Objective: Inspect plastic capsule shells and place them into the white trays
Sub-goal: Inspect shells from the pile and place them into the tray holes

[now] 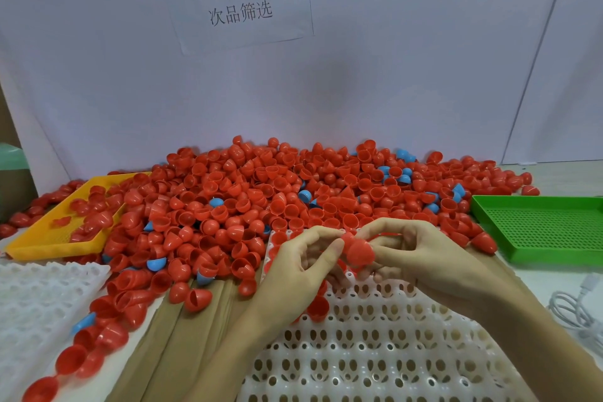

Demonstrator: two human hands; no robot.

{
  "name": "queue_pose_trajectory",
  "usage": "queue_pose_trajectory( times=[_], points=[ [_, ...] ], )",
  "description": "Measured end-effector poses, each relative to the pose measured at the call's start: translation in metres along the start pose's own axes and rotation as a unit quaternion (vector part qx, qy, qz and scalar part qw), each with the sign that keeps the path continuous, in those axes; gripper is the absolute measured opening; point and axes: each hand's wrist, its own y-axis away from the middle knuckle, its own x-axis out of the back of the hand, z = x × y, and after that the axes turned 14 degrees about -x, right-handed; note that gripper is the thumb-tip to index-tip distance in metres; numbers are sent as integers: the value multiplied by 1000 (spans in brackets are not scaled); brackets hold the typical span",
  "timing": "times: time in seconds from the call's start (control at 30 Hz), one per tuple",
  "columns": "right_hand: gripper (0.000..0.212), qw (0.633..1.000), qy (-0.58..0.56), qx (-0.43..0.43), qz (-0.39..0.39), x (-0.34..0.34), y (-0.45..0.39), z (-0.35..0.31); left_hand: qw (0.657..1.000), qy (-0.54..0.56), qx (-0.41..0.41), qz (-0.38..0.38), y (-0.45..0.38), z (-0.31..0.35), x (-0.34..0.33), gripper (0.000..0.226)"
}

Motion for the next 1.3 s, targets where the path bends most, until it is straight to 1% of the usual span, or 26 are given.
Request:
queue_pose_trajectory(
  times=[0.17, 0.23, 0.27, 0.3, 0.37, 0.43, 0.5, 0.57, 0.63, 0.8, 0.93, 1.0, 1.07, 1.1, 1.17, 1.3],
  points=[
    [13, 994, 87, 33, 56, -6, 1, 1, 999, -31, -13, -9, 1, -1, 1, 24],
    [9, 989, 116, 46, 79, -6, -1, 2, 997, -72, -25, 0, 1, -2, 4, 26],
    [9, 986, 133, 49, 93, -5, -2, 2, 993, -111, -33, 14, 1, -3, 6, 25],
    [9, 981, 154, 51, 105, -4, -3, 2, 984, -167, -47, 36, 1, -5, 9, 24],
    [10, 967, 220, 51, 118, -3, -5, 2, 948, -300, -79, 71, 1, -8, 17, 20],
    [8, 943, 307, 48, 119, -6, -7, 6, 912, -398, -81, 55, 1, -11, 24, 18],
    [5, 918, 377, 43, 118, -11, -9, 12, 895, -441, -67, 16, 2, -16, 28, 18],
    [4, 895, 426, 46, 128, -15, -11, 16, 887, -458, -58, -14, 3, -22, 28, 19],
    [4, 886, 443, 50, 131, -16, -12, 17, 882, -468, -59, -22, 3, -25, 27, 20],
    [4, 890, 438, 46, 118, -16, -13, 18, 880, -471, -50, -23, 2, -31, 28, 20],
    [5, 886, 446, 47, 115, -15, -15, 20, 875, -479, -61, -28, 3, -29, 27, 20],
    [4, 891, 442, 44, 93, -14, -17, 15, 877, -472, -80, -42, 3, -26, 25, 23],
    [10, 901, 423, 47, 80, -11, -22, 7, 883, -454, -93, -78, 5, -23, 23, 30],
    [12, 902, 419, 53, 89, -7, -27, 2, 881, -452, -97, -99, 5, -23, 22, 32],
    [10, 893, 426, 70, 128, 3, -42, -9, 874, -459, -103, -125, 6, -24, 19, 37],
    [4, 842, 469, 98, 249, 28, -88, -27, 868, -464, -121, -128, 6, -25, 19, 39]
  ],
)
